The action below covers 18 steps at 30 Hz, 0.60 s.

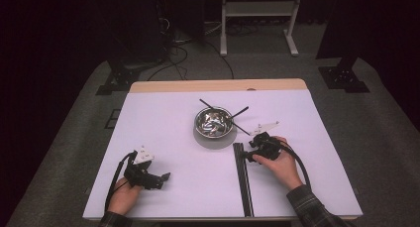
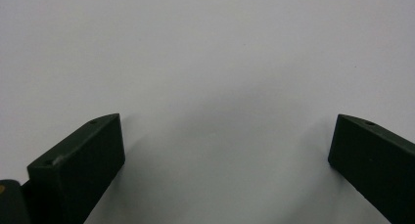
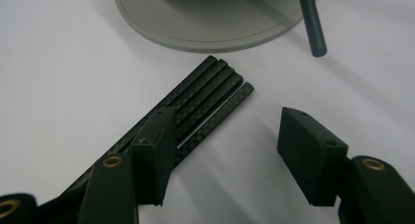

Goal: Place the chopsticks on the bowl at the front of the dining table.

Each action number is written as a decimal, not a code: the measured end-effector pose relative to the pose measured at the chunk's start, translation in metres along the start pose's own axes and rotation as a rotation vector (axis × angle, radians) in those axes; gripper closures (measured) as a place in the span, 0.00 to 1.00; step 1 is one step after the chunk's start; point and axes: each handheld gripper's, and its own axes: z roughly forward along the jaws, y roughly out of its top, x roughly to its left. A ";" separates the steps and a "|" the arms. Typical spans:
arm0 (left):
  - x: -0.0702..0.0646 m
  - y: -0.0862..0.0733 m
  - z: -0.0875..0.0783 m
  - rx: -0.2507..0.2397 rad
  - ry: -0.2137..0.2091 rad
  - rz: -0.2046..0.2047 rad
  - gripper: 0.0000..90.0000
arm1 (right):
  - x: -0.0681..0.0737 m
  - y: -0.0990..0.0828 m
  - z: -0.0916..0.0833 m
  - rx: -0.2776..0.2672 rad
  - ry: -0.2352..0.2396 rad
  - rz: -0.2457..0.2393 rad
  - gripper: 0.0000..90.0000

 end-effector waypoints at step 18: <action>0.000 0.000 0.000 0.000 0.000 0.000 0.00 | -0.002 -0.003 -0.007 0.011 -0.010 0.001 0.43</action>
